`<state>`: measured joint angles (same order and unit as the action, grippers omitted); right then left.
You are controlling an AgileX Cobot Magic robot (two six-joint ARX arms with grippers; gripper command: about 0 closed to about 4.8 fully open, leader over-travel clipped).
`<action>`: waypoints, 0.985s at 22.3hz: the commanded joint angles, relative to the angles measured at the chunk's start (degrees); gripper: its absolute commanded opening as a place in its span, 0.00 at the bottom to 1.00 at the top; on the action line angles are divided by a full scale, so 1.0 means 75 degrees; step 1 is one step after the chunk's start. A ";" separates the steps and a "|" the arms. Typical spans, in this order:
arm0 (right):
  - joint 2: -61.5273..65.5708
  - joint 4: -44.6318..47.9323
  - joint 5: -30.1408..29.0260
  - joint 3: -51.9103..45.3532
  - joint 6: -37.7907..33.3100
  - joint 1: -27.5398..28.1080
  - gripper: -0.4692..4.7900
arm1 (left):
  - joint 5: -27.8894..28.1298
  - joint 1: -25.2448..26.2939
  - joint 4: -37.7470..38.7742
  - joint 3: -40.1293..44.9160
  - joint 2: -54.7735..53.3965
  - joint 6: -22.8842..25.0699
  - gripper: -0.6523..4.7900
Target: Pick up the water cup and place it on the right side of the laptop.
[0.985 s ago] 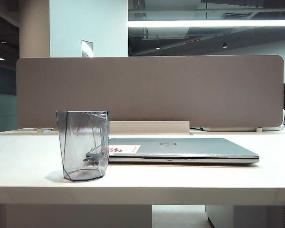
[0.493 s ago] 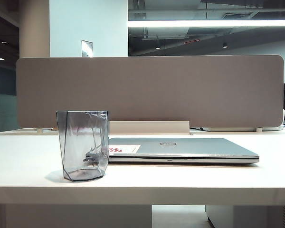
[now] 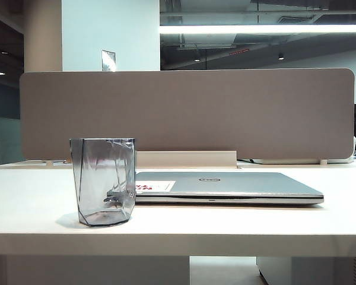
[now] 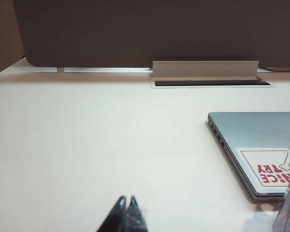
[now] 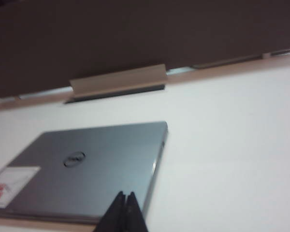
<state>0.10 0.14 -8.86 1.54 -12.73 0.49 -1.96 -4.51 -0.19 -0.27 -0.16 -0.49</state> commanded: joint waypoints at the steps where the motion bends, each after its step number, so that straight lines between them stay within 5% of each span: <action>1: 0.0012 0.0184 -0.0032 0.0303 -0.0105 -0.0125 0.08 | -0.0038 -0.0009 -0.0093 -0.0023 -0.0009 -0.0023 0.11; 11: 0.0516 0.0000 -0.0353 0.1029 -0.0102 -0.0160 0.08 | -0.0061 -0.0009 -0.0093 -0.0023 -0.0009 -0.0026 0.11; 22: 0.4549 0.0440 -0.1408 0.2801 -0.0038 -0.0166 0.08 | -0.0918 -0.0009 0.0140 -0.0041 -0.0009 -0.0035 0.11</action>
<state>31.90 1.15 -18.00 21.41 -13.17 -0.78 -6.92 -4.51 0.95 -0.27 -0.19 -0.78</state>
